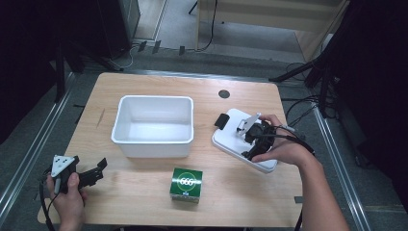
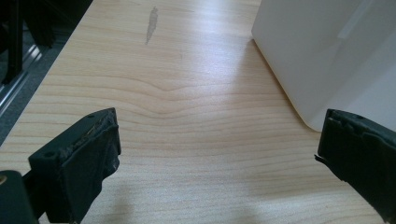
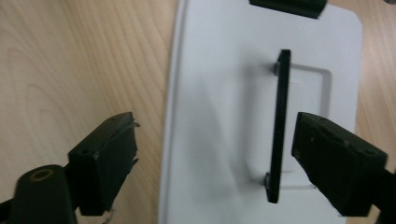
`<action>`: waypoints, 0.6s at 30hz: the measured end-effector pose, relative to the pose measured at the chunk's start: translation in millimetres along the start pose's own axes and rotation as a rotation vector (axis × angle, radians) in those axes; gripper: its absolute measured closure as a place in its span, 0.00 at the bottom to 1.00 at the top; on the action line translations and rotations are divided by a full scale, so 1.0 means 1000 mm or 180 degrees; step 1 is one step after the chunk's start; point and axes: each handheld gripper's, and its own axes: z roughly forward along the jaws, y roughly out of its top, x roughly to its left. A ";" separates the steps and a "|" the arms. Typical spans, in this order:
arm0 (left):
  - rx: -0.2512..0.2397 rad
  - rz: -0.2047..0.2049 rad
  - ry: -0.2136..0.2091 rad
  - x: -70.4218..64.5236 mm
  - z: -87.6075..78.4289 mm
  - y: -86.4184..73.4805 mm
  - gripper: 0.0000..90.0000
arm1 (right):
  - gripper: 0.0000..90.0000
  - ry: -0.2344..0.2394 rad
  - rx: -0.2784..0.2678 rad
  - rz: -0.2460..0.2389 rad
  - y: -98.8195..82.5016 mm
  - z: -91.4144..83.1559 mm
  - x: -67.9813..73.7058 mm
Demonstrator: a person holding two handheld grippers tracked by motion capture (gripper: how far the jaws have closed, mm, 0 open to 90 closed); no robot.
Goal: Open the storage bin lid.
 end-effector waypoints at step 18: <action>0.0008 0.0035 0.0039 -0.002 -0.001 -0.001 0.00 | 0.00 0.0353 -0.0113 -0.0336 0.038 -0.021 0.050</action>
